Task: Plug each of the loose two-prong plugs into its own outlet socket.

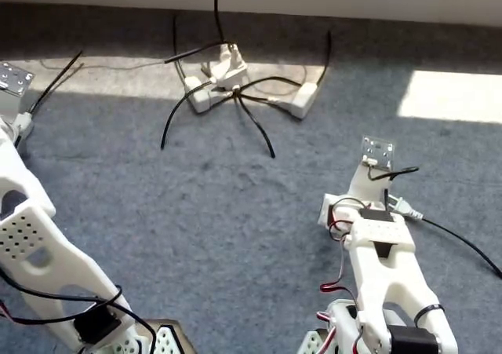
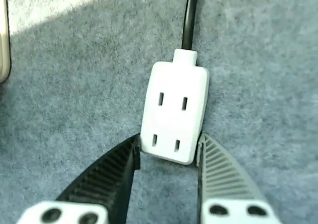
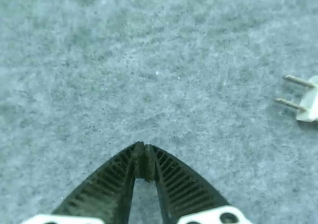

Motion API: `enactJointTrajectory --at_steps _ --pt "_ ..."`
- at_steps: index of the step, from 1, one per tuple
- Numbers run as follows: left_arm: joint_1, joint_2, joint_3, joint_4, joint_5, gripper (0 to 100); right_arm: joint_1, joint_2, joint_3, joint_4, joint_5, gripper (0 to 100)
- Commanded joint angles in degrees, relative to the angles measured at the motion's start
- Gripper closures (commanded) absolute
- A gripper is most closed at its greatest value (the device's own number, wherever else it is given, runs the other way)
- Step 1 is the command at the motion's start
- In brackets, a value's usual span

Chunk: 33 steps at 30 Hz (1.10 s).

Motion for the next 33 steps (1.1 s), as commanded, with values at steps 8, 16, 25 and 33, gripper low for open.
enactJointTrajectory --at_steps 8,16,25,33 --pt "5.1 -2.5 -8.4 19.4 -6.2 99 -0.4 -1.4 -0.2 -0.7 -0.3 98.9" --pt "14.1 -10.4 -25.0 49.0 -1.9 99 -0.4 -1.4 -0.3 -0.7 -0.3 98.9" --pt "17.7 -19.6 -18.7 52.0 26.9 99 -0.4 -1.4 -0.2 -0.7 -0.3 98.9" --pt "29.3 -40.9 11.1 51.7 48.4 99 -0.4 -1.4 -0.3 -0.8 -0.3 98.9"
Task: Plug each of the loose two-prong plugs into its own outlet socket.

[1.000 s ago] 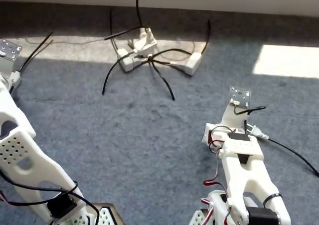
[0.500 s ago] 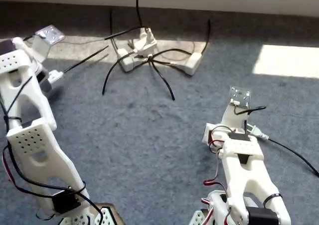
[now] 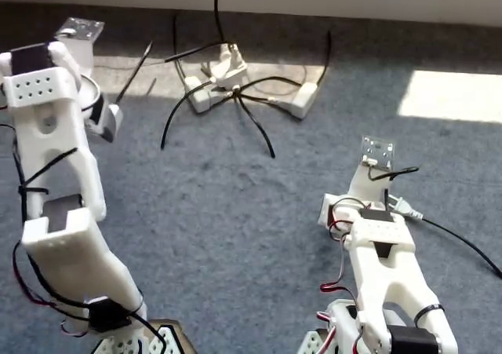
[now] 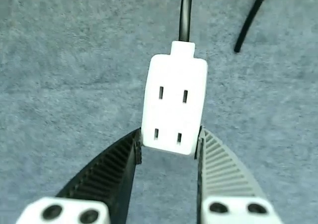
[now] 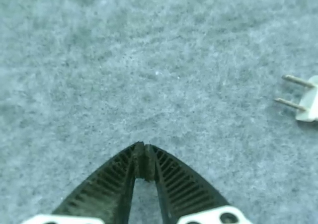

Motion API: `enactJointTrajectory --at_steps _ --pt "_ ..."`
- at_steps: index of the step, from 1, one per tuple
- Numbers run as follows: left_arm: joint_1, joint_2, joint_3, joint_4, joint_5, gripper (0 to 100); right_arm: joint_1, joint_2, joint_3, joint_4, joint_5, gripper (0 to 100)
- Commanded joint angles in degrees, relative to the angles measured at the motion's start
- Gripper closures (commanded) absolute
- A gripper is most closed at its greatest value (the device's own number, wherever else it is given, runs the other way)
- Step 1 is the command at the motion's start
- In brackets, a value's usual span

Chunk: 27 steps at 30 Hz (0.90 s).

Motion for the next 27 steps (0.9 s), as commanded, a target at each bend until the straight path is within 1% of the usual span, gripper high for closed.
enactJointTrajectory --at_steps 1,5,7,11,13,15,21,23,27 --pt "8.0 -14.5 11.7 0.4 14.9 99 -0.4 -1.4 -0.3 -0.8 -0.3 98.9" --pt "17.0 -25.4 20.2 0.2 31.5 99 -0.3 -1.4 -0.1 -0.8 -0.3 98.9" --pt "20.3 -29.4 23.2 -0.7 40.1 99 -0.2 -1.4 -0.1 -0.8 -0.3 98.9" --pt "22.4 -34.2 27.8 -4.3 58.4 99 -0.1 -1.4 -0.1 -0.8 -0.3 98.9" --pt "22.9 -34.7 30.3 -6.4 65.8 99 -0.1 -1.4 -0.1 -0.8 -0.3 98.9" --pt "23.3 -34.7 32.9 -8.3 70.4 99 -0.1 -1.4 -0.1 -0.8 -0.3 98.9" --pt "24.1 -34.7 42.9 -18.7 71.6 99 -0.1 -1.4 -0.1 -0.8 -0.3 98.9" --pt "24.1 -34.7 46.6 -21.3 76.4 99 -0.1 -1.4 -0.1 -0.8 -0.3 98.9" --pt "23.8 -34.7 54.5 -29.5 90.4 99 -0.1 -1.4 -0.1 -0.8 -0.3 98.9"
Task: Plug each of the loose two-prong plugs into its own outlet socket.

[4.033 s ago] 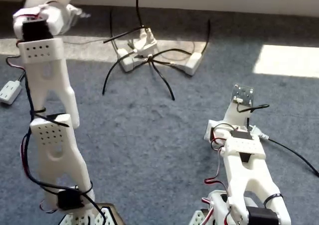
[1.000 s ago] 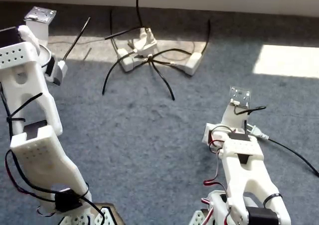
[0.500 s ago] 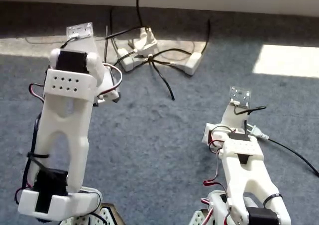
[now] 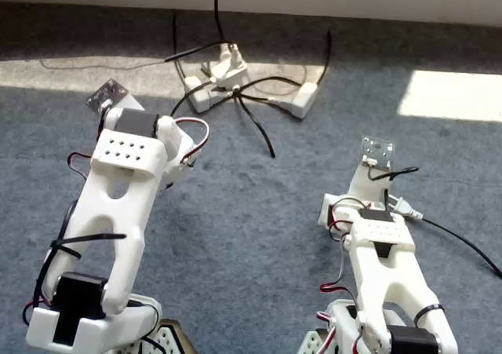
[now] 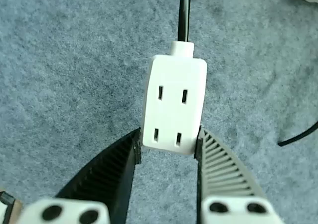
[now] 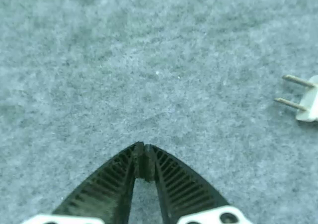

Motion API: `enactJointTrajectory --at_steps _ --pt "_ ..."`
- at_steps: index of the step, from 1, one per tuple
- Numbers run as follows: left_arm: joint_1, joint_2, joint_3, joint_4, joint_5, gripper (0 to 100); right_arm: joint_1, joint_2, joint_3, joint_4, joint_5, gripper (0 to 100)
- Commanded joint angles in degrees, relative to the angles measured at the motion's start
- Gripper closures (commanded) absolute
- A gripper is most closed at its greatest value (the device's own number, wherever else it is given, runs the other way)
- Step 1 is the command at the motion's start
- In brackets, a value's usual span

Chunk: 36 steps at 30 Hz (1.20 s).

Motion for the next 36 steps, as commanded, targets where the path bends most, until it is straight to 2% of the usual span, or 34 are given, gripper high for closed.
enactJointTrajectory --at_steps 1,4,6,9,12,19,21,28,31,33,36 --pt "0.7 -2.3 5.2 -7.6 12.8 99 -0.1 -1.4 -0.2 -0.8 -0.3 98.9" --pt "0.9 -2.2 10.6 -15.6 23.6 99 -0.1 -1.4 -0.2 -0.8 -0.3 98.9" --pt "1.1 -2.2 13.7 -22.3 25.4 99 -0.1 -1.4 -0.2 -0.8 -0.3 98.9" --pt "2.0 -2.2 17.1 -32.0 19.3 99 -0.1 -1.4 -0.2 -0.8 -0.3 98.9" --pt "2.9 -2.2 18.2 -37.4 12.7 97 -0.1 -1.4 -0.3 -0.8 -0.3 98.9" --pt "4.1 -2.3 18.4 -37.4 7.5 75 -0.1 -1.4 -0.3 -0.8 -0.2 98.9" --pt "4.6 -2.4 18.2 -35.0 7.3 70 -0.1 -1.4 -0.3 -0.8 -0.2 98.9" --pt "4.4 -2.9 18.0 -32.4 7.2 68 -0.1 -1.4 -0.3 -0.8 -0.2 98.9" --pt "2.0 -2.9 15.9 -32.5 6.9 68 -0.1 -1.4 -0.3 -0.8 -0.2 98.9" --pt "-1.7 -2.8 13.6 -32.5 3.0 68 -0.1 -1.4 -0.2 -0.8 -0.2 98.9" --pt "-9.0 -2.7 9.5 -32.5 -10.5 68 -0.1 -1.4 -0.2 -0.8 -0.2 98.9"
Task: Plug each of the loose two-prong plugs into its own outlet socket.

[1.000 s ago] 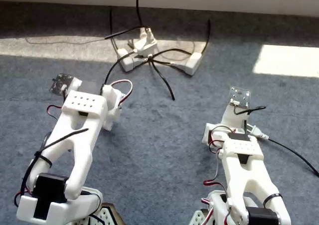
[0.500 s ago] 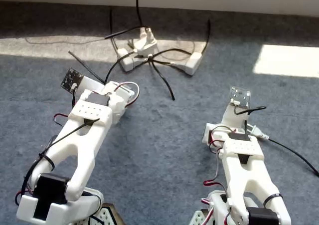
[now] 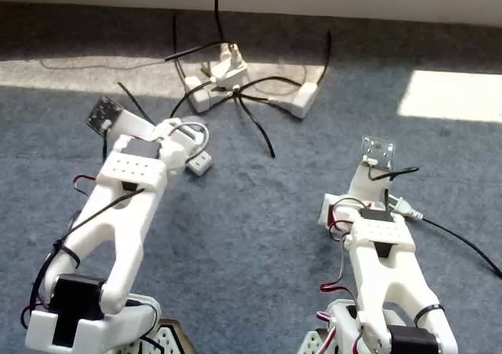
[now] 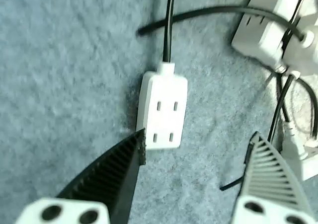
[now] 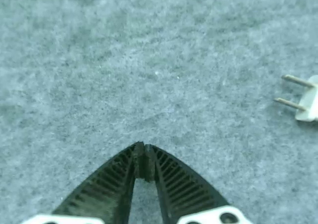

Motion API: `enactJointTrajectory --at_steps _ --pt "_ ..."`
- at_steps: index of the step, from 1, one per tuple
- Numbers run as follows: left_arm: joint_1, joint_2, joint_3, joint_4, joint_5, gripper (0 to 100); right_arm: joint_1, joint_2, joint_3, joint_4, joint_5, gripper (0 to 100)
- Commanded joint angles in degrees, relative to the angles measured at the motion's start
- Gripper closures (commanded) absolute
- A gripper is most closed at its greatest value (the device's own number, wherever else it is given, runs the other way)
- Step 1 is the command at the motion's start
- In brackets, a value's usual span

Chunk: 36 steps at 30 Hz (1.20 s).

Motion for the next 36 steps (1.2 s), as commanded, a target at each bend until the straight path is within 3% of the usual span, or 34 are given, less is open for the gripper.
enactJointTrajectory --at_steps 1,7,13,19,23,32,36 --pt "-8.7 -2.1 -6.6 0.3 -15.8 68 -0.2 -1.4 -0.2 -0.8 -0.2 98.9" --pt "-16.5 -1.7 -16.9 0.6 -44.5 77 -0.4 -1.4 -0.4 -0.8 -0.2 98.9" --pt "-11.4 0.4 -20.7 0.6 -87.7 79 -0.4 -1.4 -0.4 -0.8 -0.2 98.9" --pt "-8.1 8.9 -21.1 0.5 -116.7 79 -0.2 -1.4 -0.3 -0.8 -0.2 98.9" --pt "-6.2 15.0 -26.6 7.2 -128.9 79 -0.2 -1.4 -0.3 -0.8 -0.2 98.9" --pt "0.4 28.6 -53.8 45.0 -152.0 79 -0.2 -1.3 -0.3 -2.9 1.9 98.9" --pt "3.2 37.0 -61.9 48.0 -154.2 79 -0.3 -1.3 -0.1 -4.3 2.1 98.9"
